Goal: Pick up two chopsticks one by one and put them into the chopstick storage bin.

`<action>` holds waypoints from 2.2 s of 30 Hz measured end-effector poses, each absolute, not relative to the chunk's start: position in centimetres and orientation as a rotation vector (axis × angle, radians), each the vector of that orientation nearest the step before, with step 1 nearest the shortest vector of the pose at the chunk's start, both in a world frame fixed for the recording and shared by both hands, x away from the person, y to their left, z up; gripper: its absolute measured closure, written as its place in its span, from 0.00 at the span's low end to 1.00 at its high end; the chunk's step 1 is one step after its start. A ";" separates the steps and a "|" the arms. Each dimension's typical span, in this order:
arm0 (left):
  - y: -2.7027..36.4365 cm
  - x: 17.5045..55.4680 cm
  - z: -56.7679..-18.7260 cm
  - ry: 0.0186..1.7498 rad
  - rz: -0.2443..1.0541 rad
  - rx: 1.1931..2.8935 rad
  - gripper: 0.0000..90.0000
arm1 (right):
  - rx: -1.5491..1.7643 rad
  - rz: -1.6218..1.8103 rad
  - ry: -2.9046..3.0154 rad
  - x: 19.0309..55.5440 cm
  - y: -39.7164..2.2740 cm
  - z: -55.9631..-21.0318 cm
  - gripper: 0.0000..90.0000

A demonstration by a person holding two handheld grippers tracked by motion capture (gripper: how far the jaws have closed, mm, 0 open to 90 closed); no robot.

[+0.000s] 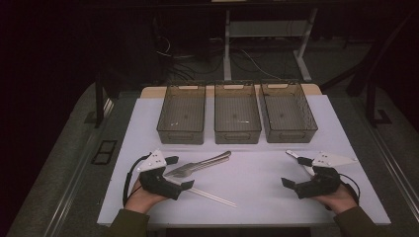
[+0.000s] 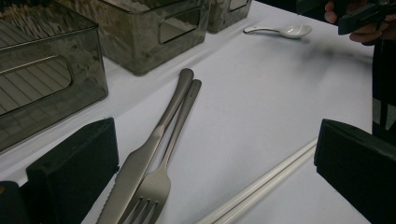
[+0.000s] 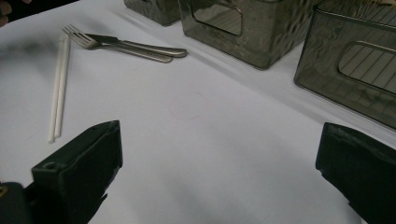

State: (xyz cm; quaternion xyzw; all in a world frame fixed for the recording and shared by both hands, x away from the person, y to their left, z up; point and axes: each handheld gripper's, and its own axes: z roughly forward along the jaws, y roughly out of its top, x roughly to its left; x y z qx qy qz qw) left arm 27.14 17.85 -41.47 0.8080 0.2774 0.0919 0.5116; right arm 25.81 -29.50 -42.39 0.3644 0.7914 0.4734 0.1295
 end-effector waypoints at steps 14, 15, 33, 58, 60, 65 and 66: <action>17.3 26.8 -41.3 0.651 0.214 1.946 0.00 | 1.055 1.375 2.301 25.9 -29.3 -42.3 0.01; 17.1 26.8 -41.3 0.646 0.206 1.948 0.00 | 1.056 1.374 2.301 25.9 -29.3 -42.3 0.01; 13.9 26.9 -41.9 0.523 0.069 2.033 0.32 | 1.058 1.367 2.302 25.9 -29.3 -42.4 0.01; 8.0 27.8 -43.2 0.338 -0.125 2.150 0.70 | 1.083 1.368 2.301 26.0 -29.3 -42.5 0.01; 7.5 27.7 -43.4 0.325 -0.138 2.159 0.72 | 1.082 1.369 2.299 26.0 -29.3 -42.4 0.01; 6.8 27.6 -43.8 0.304 -0.164 2.181 0.78 | 1.091 1.370 2.296 26.0 -29.4 -42.4 0.01; 6.5 27.6 -43.9 0.293 -0.173 2.199 0.79 | 1.090 1.371 2.296 26.0 -29.4 -42.4 0.01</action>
